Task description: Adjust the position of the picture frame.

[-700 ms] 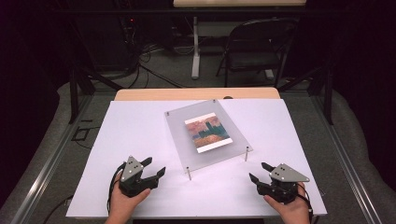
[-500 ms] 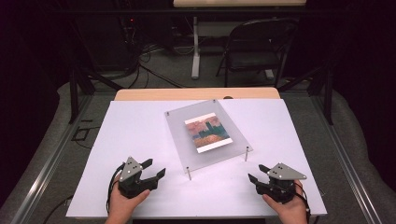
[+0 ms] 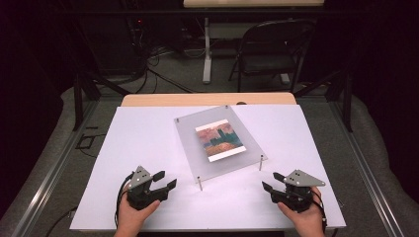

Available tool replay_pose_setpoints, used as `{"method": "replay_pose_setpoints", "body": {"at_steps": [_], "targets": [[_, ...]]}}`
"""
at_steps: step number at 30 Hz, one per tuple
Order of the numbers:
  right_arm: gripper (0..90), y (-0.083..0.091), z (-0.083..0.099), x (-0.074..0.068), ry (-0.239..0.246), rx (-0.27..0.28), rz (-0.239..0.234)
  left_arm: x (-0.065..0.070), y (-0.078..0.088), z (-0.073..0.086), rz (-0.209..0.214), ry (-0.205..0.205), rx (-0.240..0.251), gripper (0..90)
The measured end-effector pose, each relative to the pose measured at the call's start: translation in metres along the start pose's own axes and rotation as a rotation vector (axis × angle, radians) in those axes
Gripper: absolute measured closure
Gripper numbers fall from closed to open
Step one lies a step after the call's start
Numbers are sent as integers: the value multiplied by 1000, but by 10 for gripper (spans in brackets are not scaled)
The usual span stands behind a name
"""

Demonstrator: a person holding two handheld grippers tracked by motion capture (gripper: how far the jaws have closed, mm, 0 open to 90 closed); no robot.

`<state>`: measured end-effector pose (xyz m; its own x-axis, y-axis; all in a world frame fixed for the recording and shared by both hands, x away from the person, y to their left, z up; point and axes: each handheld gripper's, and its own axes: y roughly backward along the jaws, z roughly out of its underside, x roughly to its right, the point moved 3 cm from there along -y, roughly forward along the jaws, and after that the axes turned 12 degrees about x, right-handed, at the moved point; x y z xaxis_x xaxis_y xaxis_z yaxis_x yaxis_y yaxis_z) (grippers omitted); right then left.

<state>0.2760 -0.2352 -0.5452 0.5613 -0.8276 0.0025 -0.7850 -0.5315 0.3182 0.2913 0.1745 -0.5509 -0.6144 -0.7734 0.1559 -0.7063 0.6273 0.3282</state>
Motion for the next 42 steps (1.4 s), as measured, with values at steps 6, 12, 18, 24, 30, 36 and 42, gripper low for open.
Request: {"method": "replay_pose_setpoints", "body": {"at_steps": [6,12,18,24,30,36,42], "targets": [[418,-3,-3,-3,11,13,11,6,-2,-1,18,-12,7,455],[453,-4,-7,-6,-2,33,-10,20,-6,0,51,-32,-16,494],[499,-4,-6,-5,-31,23,-25,25,-11,2,63,-20,-39,544],[522,-4,-6,-4,-36,19,-32,33,-23,6,85,14,-74,602],[526,-3,-6,-3,-39,25,-27,39,-32,8,103,23,-97,650],[537,-2,-6,-1,-47,29,-32,48,-44,11,117,10,-129,690],[543,-2,-6,1,-64,23,-31,52,-53,12,121,4,-136,741]]}}
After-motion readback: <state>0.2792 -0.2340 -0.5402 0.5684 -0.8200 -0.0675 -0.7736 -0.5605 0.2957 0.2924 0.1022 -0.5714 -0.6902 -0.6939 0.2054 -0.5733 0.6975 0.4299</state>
